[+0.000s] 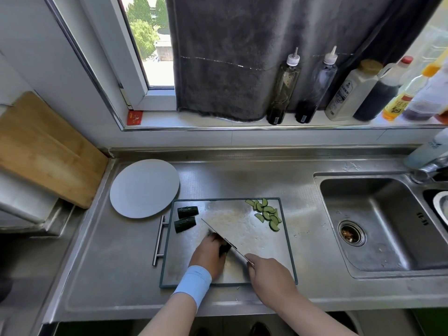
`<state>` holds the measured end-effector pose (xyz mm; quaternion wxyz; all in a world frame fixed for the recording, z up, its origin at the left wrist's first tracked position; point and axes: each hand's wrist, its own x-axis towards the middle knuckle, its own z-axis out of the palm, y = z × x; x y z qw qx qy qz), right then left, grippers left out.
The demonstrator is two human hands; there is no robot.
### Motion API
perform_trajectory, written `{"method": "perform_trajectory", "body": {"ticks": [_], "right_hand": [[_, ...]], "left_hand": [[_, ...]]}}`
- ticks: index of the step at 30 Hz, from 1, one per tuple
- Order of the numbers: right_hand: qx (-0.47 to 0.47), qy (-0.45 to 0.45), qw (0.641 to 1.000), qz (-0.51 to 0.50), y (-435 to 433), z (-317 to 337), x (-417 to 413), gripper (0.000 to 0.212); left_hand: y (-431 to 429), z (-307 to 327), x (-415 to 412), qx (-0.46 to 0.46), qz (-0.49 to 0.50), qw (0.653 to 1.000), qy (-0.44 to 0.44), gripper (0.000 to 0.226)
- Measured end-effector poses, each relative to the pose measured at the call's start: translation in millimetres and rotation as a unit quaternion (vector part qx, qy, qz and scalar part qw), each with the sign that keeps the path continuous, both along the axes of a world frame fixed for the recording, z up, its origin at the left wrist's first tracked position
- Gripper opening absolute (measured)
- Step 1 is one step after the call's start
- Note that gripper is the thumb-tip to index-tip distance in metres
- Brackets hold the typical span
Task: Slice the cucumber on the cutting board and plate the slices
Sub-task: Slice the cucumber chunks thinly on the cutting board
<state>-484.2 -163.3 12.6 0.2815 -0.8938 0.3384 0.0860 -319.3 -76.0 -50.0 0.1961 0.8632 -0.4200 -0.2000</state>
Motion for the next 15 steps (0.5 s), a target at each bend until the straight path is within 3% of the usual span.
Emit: {"method": "perform_trajectory", "body": {"ticks": [15], "right_hand": [[0.047,0.032,0.998,-0.012,-3,2,18,0.023]], "left_hand": [[4,-7,0,-0.026,0.01,1.0,0.011,0.026]]}}
